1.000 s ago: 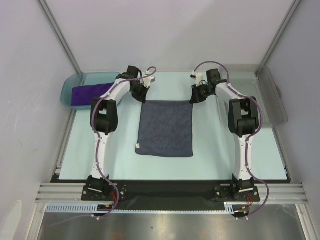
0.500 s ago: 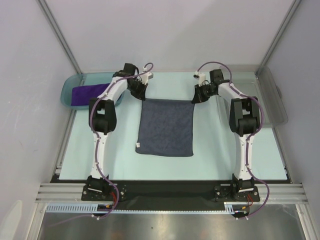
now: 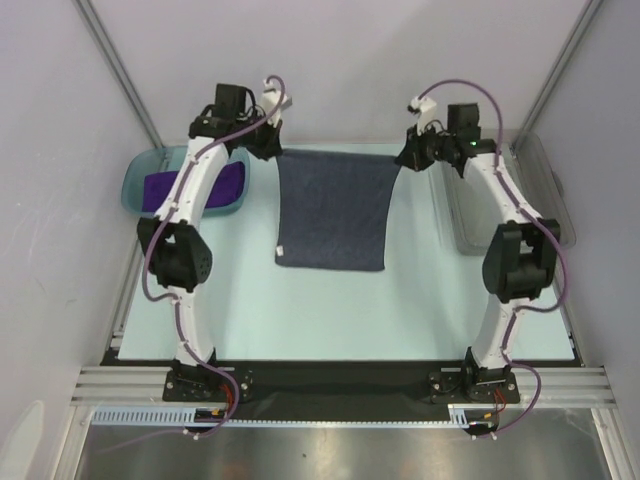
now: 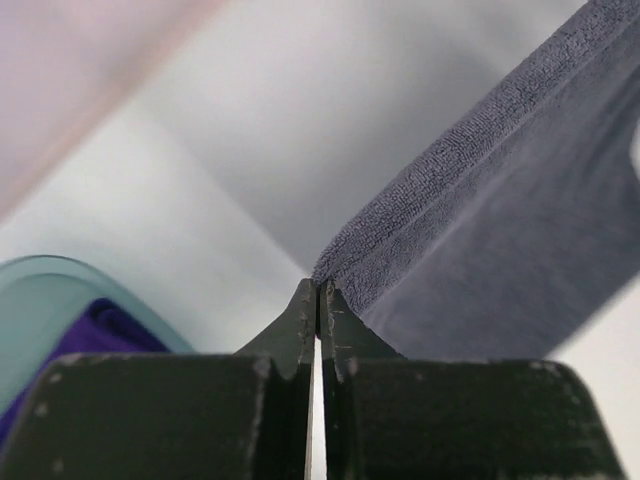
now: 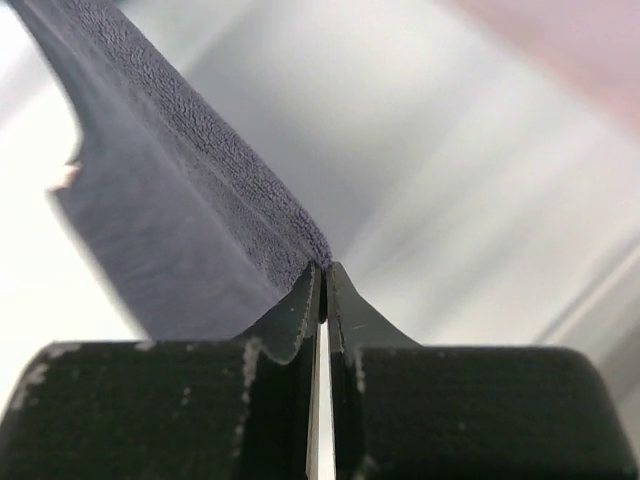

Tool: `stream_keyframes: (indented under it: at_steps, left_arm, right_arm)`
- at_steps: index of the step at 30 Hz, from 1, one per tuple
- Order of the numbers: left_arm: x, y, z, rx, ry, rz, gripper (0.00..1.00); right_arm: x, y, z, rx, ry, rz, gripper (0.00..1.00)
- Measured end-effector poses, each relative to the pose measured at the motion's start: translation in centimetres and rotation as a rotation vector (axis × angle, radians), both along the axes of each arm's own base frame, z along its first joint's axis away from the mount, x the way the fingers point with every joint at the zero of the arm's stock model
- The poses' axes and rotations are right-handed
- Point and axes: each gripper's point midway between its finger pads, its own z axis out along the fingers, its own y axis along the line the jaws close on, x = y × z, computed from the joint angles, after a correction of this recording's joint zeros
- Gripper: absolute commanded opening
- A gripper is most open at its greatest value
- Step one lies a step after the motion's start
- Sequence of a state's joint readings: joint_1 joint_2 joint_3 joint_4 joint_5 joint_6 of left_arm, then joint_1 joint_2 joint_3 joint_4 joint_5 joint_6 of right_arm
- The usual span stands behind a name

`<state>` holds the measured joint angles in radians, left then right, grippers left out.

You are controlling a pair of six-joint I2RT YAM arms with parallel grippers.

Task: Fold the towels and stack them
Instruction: Fold the towel

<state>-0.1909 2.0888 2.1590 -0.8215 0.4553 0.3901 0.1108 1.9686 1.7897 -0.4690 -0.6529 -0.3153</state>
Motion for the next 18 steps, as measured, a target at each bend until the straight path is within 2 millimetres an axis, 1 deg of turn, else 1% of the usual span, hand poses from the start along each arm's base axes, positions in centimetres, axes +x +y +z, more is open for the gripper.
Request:
stream_keyframes:
  at_steps: [3, 5, 7, 9, 11, 14, 18]
  left_arm:
    - [-1.4, 0.1, 5.7, -0.036, -0.105, 0.005, 0.00]
    - [-2.6, 0.0, 9.2, -0.069, -0.171, -0.001, 0.00]
    - [-3.8, 0.0, 11.8, -0.097, -0.217, -0.005, 0.00]
    - [-5.2, 0.0, 14.2, -0.123, -0.256, -0.009, 0.00]
    - [-6.6, 0.1, 15.8, -0.144, -0.277, -0.011, 0.00]
    - [-8.9, 0.1, 17.3, -0.171, -0.291, -0.021, 0.00]
    - [-13.2, 0.4, 17.6, -0.204, -0.285, -0.029, 0.00]
  right_arm:
    - [-1.7, -0.2, 6.2, 0.014, -0.137, -0.002, 0.00]
    - [-2.9, -0.4, 10.0, 0.022, -0.223, -0.004, 0.00]
    - [-4.1, -0.5, 12.8, 0.029, -0.288, -0.005, 0.00]
    - [-5.5, -0.7, 15.2, 0.034, -0.339, -0.007, 0.00]
    - [-6.9, -0.9, 17.1, 0.040, -0.379, -0.008, 0.00]
    - [-9.1, -1.1, 18.7, 0.050, -0.409, -0.012, 0.00]
    - [-13.2, -1.2, 19.8, 0.071, -0.422, -0.018, 0.00]
